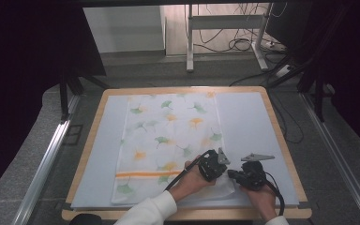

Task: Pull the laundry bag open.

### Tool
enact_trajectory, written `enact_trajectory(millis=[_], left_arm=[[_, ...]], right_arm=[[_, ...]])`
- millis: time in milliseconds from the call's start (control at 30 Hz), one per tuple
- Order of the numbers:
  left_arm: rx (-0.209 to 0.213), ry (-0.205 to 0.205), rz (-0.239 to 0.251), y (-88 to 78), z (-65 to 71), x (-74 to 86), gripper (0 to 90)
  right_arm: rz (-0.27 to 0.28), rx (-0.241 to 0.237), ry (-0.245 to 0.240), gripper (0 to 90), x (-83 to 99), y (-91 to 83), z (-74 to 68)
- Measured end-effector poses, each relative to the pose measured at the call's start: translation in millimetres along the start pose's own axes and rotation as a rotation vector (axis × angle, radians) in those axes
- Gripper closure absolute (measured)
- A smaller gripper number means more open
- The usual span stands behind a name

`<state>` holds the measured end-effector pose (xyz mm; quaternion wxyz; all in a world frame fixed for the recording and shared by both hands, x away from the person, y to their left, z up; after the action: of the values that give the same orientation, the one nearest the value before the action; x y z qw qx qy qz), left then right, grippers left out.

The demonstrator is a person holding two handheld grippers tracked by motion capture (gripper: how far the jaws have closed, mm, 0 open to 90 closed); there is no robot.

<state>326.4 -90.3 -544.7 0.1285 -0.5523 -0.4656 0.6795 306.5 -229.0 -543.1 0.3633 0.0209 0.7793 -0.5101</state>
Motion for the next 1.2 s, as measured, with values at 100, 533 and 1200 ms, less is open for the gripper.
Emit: enact_trajectory(millis=[100,533,1200], left_arm=[[-0.03,0.041,-0.013,-1.3,2.1,0.7,90.0],[-0.051,0.047,-0.035,-5.4,-0.1,4.9,90.0],[-0.034,0.021,-0.035,-15.8,-7.1,18.2,90.0]], right_arm=[[0.005,-0.022,0.032,89.1,0.3,0.4,2.0],[0.003,-0.032,0.048,89.3,0.4,0.6,3.1],[0.008,-0.036,0.031,89.2,0.8,0.9,3.6]])
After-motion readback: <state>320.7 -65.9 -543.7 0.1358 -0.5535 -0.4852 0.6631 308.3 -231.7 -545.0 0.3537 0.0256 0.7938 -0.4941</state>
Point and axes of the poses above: each handheld gripper's, and its own axes: y roughly forward along the jaws, x roughly out of its underside, z roughly to its right, the point moved 3 cm from there along y, roughly forward along the jaws, and after that the axes turned 4 degrees about -z, right-handed, at the moved point
